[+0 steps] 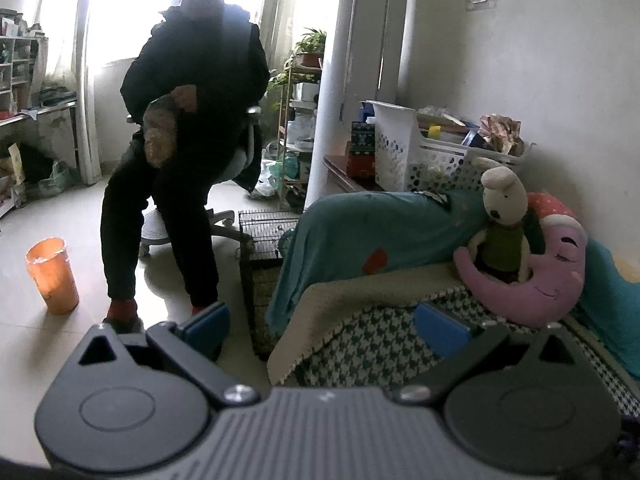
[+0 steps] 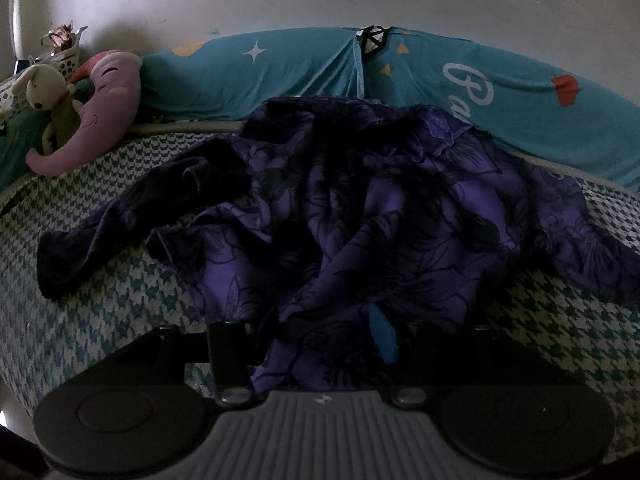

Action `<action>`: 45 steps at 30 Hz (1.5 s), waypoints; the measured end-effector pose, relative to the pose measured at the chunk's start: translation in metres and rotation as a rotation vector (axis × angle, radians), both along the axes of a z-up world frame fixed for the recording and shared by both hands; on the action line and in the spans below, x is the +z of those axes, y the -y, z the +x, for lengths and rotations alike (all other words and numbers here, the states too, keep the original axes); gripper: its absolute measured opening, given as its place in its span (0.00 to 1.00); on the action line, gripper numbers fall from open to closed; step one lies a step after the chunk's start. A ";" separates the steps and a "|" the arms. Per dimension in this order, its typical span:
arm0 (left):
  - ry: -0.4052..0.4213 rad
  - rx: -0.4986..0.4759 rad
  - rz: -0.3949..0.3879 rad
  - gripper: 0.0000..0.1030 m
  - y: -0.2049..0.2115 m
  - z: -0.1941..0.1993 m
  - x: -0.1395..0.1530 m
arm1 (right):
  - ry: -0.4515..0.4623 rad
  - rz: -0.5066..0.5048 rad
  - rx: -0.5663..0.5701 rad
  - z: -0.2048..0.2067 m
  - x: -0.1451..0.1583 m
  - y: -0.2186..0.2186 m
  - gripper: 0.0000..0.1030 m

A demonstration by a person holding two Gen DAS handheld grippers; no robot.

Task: Fold clothes

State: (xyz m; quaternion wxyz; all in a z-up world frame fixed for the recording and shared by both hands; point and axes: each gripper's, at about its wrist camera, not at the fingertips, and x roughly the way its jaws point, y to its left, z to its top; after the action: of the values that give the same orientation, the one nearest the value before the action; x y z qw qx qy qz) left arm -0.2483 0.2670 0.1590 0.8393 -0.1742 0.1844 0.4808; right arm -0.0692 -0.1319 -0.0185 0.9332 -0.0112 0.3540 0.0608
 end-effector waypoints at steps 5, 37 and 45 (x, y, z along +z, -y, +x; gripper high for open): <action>0.026 -0.055 -0.013 1.00 0.004 0.001 0.001 | 0.001 0.002 0.001 0.000 0.000 0.000 0.49; -0.221 -0.566 -0.158 1.00 0.088 0.131 -0.114 | 0.083 0.105 0.215 -0.010 0.019 -0.024 0.49; -0.228 -0.593 -0.234 1.00 0.078 0.169 -0.149 | 0.072 0.026 0.268 -0.012 0.011 -0.039 0.49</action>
State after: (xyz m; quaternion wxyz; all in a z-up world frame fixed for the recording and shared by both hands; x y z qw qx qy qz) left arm -0.0791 0.1889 0.0101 0.8910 -0.1531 0.3734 0.2077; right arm -0.0814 -0.0926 -0.0074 0.9289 -0.0484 0.3148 0.1891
